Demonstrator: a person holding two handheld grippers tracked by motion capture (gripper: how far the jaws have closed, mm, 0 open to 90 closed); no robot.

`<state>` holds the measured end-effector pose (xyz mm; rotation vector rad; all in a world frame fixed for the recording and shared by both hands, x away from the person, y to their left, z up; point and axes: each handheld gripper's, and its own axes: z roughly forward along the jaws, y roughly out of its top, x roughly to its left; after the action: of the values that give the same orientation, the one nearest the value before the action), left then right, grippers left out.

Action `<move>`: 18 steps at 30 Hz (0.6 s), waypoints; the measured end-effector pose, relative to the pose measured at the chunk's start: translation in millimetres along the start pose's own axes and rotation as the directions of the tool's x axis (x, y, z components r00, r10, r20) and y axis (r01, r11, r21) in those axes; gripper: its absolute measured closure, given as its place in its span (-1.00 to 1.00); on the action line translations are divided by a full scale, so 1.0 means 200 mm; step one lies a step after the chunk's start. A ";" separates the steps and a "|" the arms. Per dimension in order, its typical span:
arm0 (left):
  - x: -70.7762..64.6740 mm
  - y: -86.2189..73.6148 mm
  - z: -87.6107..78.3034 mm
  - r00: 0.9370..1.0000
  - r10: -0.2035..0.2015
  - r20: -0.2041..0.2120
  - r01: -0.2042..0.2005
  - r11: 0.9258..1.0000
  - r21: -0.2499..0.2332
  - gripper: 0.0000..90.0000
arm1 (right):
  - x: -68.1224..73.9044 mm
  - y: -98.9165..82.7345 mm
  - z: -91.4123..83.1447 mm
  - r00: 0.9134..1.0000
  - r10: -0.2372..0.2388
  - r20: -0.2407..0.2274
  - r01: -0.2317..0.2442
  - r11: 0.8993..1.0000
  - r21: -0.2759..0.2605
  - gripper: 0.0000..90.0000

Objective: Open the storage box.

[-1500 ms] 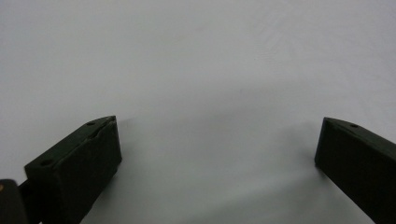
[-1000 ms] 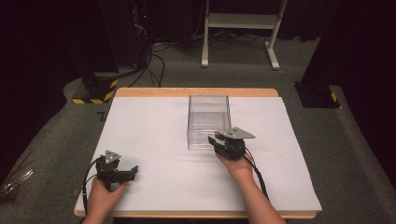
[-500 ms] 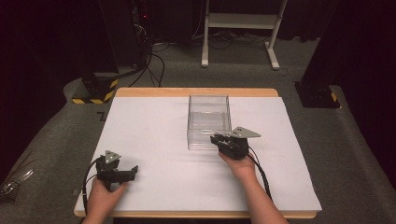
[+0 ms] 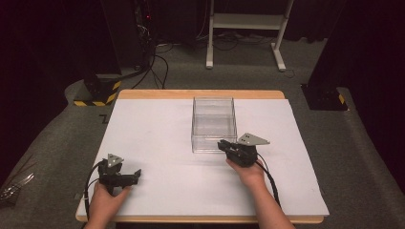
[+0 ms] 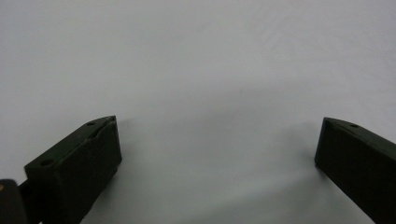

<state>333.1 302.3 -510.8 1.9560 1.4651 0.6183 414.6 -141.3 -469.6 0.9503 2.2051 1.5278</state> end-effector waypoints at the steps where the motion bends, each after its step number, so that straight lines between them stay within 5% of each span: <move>1: 0.00 0.00 0.00 1.000 0.000 0.000 0.000 1.000 0.000 -0.99 | 0.00 0.00 0.00 1.000 -0.001 0.001 0.001 1.000 0.001 0.74; 18: 0.00 0.00 0.00 1.000 -0.001 0.000 0.001 1.000 0.000 -0.99 | -0.01 0.00 0.05 0.999 0.003 -0.037 -0.004 1.000 -0.013 0.54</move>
<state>333.1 302.2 -510.8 1.9554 1.4655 0.6184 421.3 -135.2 -473.1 0.9299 2.2176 1.5716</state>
